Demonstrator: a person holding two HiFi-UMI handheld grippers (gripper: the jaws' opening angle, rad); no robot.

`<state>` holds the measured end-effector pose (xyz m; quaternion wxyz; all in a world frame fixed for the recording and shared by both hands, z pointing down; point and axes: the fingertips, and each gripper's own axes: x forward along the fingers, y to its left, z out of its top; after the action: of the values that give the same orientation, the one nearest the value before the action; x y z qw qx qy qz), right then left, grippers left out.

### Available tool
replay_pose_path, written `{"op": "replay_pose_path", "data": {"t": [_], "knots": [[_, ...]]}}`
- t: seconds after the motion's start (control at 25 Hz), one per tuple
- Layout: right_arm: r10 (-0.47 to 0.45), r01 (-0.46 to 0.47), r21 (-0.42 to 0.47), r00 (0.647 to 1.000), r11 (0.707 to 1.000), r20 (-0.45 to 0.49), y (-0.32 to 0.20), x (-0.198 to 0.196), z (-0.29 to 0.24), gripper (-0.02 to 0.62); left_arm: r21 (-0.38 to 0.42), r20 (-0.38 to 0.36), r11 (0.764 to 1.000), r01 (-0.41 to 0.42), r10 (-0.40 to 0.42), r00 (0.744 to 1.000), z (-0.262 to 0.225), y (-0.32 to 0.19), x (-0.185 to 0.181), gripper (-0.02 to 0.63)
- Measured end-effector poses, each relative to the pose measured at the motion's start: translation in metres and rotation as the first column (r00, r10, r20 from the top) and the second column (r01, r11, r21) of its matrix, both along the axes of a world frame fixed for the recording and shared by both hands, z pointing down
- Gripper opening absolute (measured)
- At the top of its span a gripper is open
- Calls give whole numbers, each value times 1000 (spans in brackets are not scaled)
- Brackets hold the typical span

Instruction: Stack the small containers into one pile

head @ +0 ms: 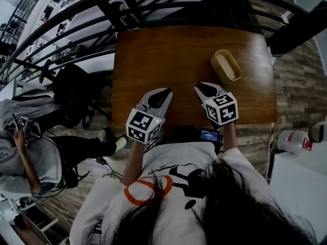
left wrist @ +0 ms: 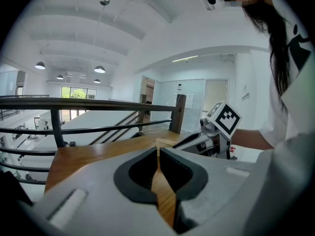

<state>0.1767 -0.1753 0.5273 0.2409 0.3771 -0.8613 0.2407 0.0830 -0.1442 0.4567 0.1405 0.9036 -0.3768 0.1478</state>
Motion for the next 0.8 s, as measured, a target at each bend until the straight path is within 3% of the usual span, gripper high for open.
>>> {"op": "replay_pose_path", "data": {"t": [0.44, 0.8], "knots": [[-65, 62, 29, 991, 998, 117, 92, -118, -30, 81, 14, -10, 1000, 20, -20, 1000, -13, 87, -81, 9], [-38, 33, 37, 990, 999, 137, 176, -159, -31, 81, 2, -25, 1000, -27, 27, 999, -1, 161, -107, 9]]}}
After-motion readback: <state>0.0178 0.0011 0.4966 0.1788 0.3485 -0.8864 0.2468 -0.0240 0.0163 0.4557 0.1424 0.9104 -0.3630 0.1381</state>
